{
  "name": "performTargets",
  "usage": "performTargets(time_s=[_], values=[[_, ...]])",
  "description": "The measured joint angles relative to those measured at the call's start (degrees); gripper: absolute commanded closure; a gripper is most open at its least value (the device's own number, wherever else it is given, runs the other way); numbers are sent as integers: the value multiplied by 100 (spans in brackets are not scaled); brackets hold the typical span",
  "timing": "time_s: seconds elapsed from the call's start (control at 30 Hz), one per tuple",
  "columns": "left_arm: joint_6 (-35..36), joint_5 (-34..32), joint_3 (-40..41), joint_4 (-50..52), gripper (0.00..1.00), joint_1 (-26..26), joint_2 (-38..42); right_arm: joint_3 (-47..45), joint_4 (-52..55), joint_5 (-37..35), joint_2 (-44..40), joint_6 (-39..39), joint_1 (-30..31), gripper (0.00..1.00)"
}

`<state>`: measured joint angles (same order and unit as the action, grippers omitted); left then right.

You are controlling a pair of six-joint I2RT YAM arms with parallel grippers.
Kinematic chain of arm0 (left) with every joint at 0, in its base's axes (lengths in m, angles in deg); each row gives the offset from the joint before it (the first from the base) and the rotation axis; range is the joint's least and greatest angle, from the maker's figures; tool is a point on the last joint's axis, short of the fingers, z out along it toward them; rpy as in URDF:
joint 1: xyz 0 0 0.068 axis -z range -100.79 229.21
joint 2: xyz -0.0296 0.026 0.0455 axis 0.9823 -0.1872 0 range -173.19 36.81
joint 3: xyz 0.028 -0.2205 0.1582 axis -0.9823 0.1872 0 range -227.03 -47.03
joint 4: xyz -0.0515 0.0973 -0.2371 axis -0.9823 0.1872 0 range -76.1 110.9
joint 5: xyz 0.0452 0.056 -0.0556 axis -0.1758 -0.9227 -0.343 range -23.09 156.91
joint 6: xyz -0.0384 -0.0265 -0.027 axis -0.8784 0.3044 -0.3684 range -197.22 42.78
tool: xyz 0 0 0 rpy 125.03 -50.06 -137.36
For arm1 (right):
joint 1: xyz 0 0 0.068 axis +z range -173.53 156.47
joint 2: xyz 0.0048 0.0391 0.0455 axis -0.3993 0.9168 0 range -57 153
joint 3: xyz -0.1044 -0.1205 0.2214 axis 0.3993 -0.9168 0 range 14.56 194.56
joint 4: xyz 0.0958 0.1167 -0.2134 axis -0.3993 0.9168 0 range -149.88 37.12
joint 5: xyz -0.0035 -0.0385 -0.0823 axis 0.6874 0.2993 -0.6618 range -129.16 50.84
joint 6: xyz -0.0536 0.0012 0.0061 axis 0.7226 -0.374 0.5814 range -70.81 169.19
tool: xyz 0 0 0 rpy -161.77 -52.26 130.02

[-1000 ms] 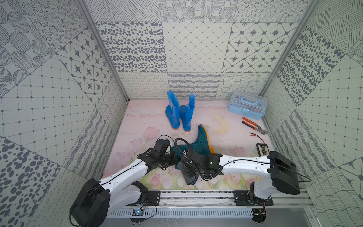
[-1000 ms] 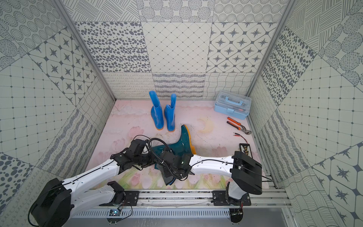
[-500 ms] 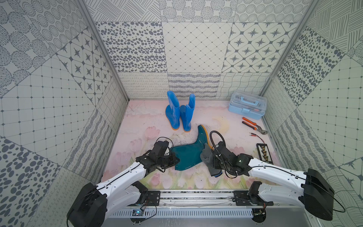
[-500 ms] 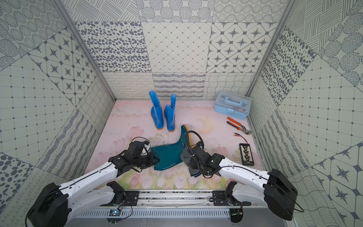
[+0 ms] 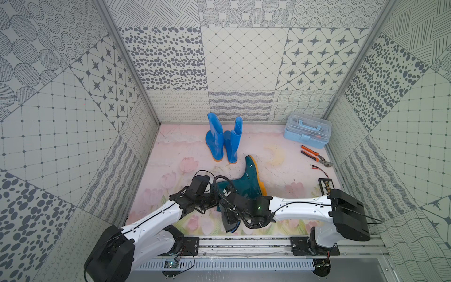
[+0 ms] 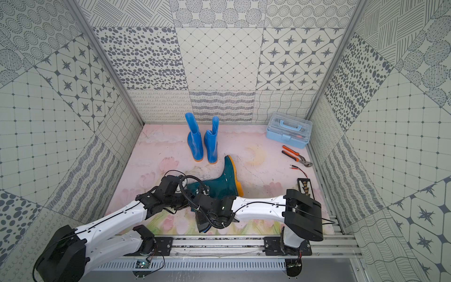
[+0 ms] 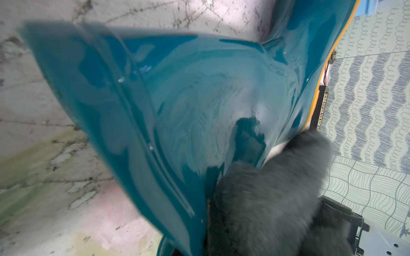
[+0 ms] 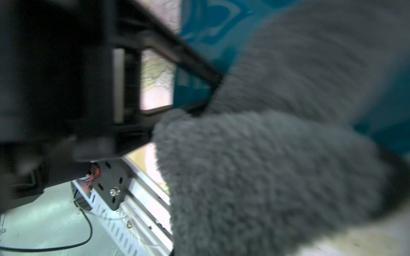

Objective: Wipe the rubber boots with a cloth
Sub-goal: Wipe the dirt off the rubber boot.

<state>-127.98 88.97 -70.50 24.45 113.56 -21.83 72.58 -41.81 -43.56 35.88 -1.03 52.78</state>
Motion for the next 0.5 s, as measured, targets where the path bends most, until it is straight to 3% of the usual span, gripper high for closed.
performTargets(time_s=[0.17, 0.33, 0.4, 0.5], values=[[0, 4, -4, -9, 100, 7, -118, -640, -179, 142, -468, -9, -413, 100], [4, 55, -24, -4, 100, 13, -142, -2116, 321, 15, -2181, -149, -2026, 100], [7, 79, -24, -7, 100, 13, -151, -2374, 678, -37, -2756, -149, -2404, 100], [7, 118, -24, -11, 100, 13, -175, -2358, 863, 0, -2986, -138, -2457, 100]])
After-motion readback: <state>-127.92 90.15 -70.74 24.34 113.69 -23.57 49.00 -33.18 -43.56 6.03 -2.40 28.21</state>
